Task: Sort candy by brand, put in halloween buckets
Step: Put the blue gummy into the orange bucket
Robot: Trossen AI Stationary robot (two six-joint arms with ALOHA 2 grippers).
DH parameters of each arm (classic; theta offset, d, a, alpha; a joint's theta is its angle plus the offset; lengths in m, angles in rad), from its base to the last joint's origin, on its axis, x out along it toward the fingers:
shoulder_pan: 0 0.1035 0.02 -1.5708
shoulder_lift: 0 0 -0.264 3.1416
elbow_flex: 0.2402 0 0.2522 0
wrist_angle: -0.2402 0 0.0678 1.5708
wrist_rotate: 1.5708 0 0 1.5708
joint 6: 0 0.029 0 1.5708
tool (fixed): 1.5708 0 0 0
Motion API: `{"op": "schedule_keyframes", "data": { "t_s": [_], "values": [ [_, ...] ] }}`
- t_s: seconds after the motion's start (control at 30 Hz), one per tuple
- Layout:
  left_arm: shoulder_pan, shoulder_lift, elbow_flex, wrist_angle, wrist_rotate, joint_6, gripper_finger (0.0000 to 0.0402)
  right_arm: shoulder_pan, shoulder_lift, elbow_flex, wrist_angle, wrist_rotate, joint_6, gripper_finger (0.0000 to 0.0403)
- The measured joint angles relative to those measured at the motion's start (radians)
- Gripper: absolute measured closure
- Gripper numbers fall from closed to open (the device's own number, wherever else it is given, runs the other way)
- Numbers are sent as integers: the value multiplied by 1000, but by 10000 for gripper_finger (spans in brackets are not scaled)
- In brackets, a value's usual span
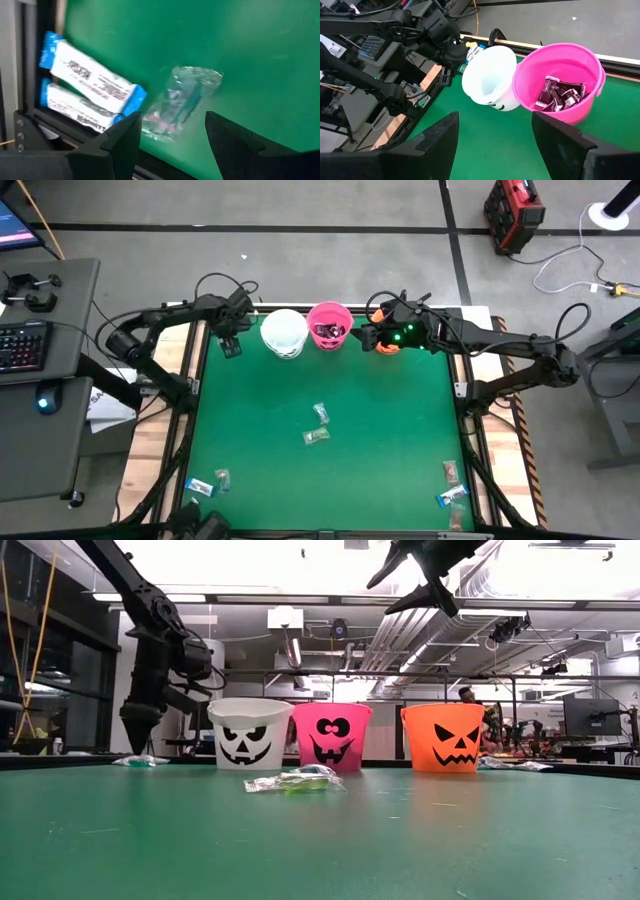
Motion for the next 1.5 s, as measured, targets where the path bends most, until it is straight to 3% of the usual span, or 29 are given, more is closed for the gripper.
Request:
{"op": "schedule_keyframes", "data": {
  "t_s": [0.37,0.43,0.53,0.6,0.77,1.03,1.1,1.2,1.3,1.5],
  "values": [
    [-47,69,0,44,-24,9,209,0,0,0,0,0,0,160],
    [-48,71,0,42,-29,9,247,0,0,0,0,0,0,160],
    [-47,71,0,45,-31,-1,344,0,0,0,-1,0,0,160],
    [-47,71,4,39,-28,-26,385,0,0,0,-2,0,-1,160],
    [-40,56,75,-61,-30,-73,399,0,0,0,-9,-1,-1,160],
    [-16,-125,254,-110,4,-242,401,0,-5,0,47,-1,-1,160],
    [-15,-186,272,-89,51,-319,401,0,-20,0,126,-1,-6,160],
    [-32,-273,273,-2,205,-467,401,0,-55,0,274,-1,-45,160],
    [-90,-318,274,99,318,-608,401,0,-87,0,388,-1,-93,160],
    [-336,-286,274,349,308,-747,401,0,-127,1,448,20,-162,160]
  ]
}}
